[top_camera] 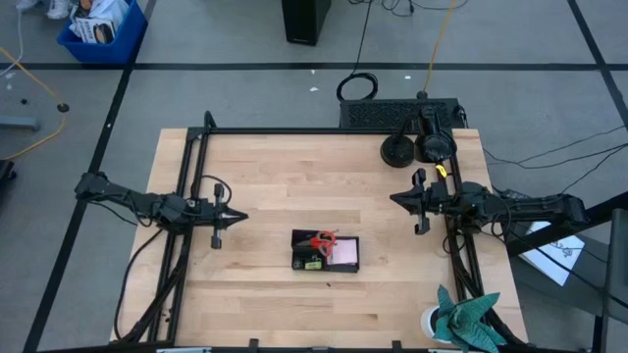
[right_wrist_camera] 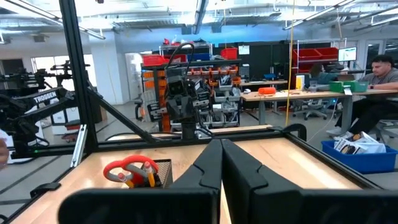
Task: Pick and place office supplies into organizer
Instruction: Return to Home Position
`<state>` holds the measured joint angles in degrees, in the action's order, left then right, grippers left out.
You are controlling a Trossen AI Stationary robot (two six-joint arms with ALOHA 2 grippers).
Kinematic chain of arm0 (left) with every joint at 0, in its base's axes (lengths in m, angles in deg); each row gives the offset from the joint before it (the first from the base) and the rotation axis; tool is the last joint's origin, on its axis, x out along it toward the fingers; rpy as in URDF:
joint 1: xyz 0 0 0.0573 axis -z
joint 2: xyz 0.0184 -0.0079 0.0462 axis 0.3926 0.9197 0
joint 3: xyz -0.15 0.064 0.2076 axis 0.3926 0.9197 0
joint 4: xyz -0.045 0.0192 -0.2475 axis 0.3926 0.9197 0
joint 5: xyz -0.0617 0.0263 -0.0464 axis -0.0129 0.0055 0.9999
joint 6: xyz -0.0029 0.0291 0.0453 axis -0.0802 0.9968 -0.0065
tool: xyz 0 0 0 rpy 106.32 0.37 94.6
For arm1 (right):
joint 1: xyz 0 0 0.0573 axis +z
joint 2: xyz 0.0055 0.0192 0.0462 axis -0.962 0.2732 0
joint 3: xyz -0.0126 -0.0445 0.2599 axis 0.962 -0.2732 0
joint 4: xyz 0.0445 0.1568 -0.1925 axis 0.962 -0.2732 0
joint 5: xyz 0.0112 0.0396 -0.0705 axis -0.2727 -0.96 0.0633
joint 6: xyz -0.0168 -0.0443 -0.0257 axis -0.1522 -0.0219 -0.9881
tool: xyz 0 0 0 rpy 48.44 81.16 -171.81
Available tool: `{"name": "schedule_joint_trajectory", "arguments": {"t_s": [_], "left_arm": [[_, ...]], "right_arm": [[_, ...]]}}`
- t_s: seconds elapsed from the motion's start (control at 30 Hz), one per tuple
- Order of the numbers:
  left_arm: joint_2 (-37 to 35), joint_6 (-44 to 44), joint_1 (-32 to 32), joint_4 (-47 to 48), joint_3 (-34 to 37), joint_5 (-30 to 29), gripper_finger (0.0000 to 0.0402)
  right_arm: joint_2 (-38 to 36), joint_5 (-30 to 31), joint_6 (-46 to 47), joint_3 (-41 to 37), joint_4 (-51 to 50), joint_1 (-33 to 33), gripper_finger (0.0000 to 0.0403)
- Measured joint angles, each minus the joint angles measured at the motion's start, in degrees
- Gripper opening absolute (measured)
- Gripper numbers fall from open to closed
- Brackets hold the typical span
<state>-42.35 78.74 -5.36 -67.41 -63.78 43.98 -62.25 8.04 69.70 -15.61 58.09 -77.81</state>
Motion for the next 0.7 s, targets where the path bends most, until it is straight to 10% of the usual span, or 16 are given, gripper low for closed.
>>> {"name": "schedule_joint_trajectory", "arguments": {"t_s": [0.7], "left_arm": [[0.0, -0.1, 0.0, -0.4, 0.1, -0.1, 0.0026]], "right_arm": [[0.0, 0.0, 0.0, 0.0, 0.0, 0.0, 0.0000]]}}
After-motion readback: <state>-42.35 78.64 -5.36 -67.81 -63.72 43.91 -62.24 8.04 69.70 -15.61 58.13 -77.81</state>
